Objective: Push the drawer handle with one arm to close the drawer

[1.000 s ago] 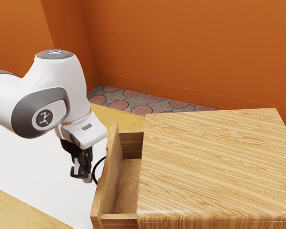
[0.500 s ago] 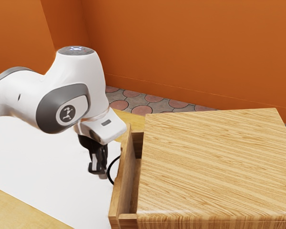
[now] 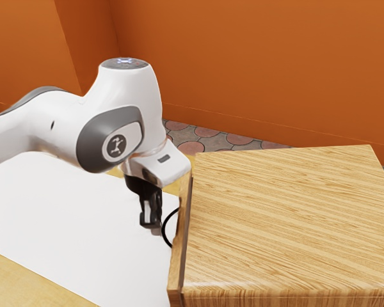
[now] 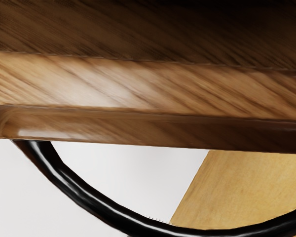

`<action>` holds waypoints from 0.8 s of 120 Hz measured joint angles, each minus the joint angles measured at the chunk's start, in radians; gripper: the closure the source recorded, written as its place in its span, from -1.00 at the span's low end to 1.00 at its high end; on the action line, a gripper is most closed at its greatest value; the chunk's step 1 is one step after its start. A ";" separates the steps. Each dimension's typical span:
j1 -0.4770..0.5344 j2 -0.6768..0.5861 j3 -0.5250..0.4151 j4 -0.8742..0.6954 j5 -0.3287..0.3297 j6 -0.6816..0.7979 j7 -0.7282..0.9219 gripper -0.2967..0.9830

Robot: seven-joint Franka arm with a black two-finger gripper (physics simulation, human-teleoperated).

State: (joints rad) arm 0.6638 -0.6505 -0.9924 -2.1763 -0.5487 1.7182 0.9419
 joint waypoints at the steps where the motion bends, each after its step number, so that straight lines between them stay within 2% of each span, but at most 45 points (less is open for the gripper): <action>1: 0.004 0.000 -0.004 0.001 -0.002 0.000 0.000 0.69; 47: 0.176 -0.002 -0.153 0.091 -0.061 0.001 0.004 0.70; 66: 0.186 -0.005 -0.153 0.100 -0.071 -0.007 0.005 0.69; 76: 0.134 -0.008 -0.068 0.087 -0.067 -0.028 0.006 0.69; 82: 0.074 -0.008 0.042 0.083 -0.033 -0.051 0.006 0.69; 86: 0.027 -0.006 0.138 0.093 0.007 -0.075 0.007 0.69; 96: -0.092 0.041 0.421 0.248 0.175 -0.164 0.016 0.69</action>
State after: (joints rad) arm 0.5720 -0.6092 -0.5716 -1.9284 -0.3736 1.5543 0.9580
